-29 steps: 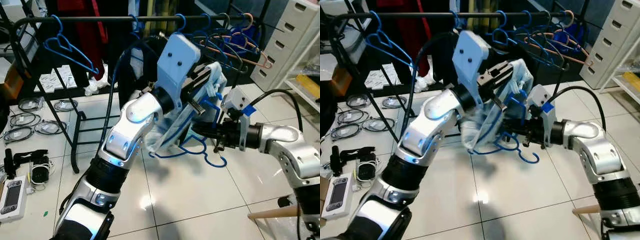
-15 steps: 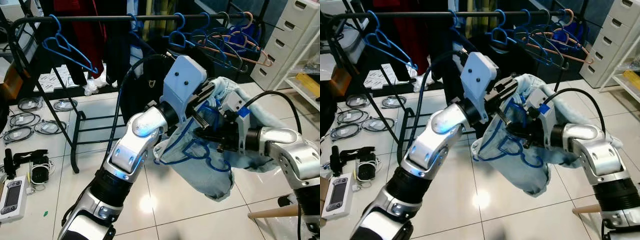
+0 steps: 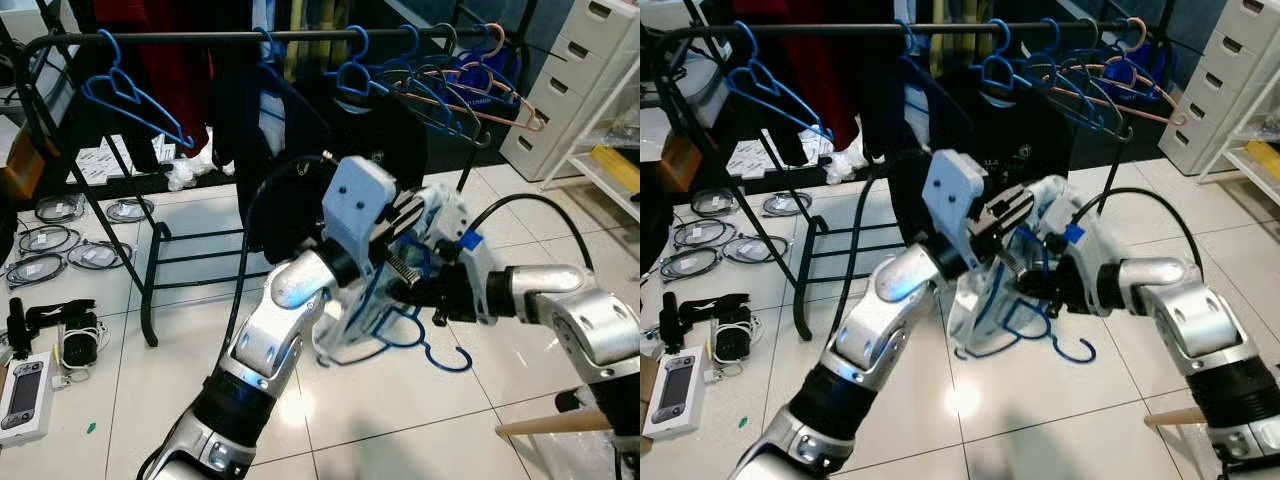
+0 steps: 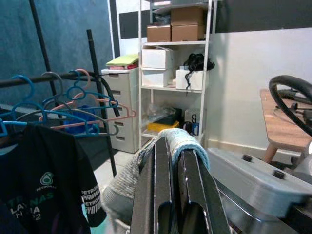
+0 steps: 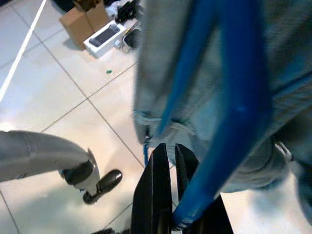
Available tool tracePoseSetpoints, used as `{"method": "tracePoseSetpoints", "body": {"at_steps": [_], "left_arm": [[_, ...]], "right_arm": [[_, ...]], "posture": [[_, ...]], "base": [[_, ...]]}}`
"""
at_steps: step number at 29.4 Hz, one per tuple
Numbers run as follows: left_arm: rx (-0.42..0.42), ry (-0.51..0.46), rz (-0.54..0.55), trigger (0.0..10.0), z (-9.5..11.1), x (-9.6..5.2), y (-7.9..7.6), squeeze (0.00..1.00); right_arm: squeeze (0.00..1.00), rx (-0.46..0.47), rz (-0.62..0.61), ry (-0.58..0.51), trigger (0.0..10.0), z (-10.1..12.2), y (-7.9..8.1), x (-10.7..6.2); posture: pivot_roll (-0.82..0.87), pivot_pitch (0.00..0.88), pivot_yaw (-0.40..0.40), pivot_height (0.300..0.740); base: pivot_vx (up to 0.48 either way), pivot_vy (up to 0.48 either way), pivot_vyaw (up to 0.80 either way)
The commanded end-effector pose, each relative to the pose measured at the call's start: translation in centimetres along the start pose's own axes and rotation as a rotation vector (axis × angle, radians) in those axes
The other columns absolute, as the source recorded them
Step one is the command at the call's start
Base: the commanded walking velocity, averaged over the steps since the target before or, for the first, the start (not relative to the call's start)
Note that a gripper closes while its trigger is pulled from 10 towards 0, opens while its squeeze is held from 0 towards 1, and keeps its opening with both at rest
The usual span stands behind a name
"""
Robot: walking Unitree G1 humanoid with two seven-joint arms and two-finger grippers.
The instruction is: Hang hanger
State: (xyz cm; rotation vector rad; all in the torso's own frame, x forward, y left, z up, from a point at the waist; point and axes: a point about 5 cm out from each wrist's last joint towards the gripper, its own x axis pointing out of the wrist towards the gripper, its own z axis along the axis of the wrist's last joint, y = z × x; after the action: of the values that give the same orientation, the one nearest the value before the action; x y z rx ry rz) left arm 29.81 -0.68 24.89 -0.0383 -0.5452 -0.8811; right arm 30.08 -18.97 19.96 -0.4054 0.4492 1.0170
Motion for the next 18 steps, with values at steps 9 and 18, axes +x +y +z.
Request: {"method": "tracePoseSetpoints", "body": {"at_steps": [9,18], "left_arm": [[0.009,-0.27,0.112,10.0,5.1,-0.3,3.6,0.0],[0.012,-0.387,0.267,10.0,11.0,-2.3,7.8,0.0]], "right_arm": [[0.0,-0.007,0.219,0.121,0.0,-1.9,4.1,2.0],[0.0,0.002,0.214,0.165,0.0,-2.8,4.4,1.6]], "posture": [[-0.1,0.153,0.008,0.74],[-0.1,0.159,0.009,0.74]], "base": [[0.0,0.0,0.0],[0.0,0.0,0.0]]}}
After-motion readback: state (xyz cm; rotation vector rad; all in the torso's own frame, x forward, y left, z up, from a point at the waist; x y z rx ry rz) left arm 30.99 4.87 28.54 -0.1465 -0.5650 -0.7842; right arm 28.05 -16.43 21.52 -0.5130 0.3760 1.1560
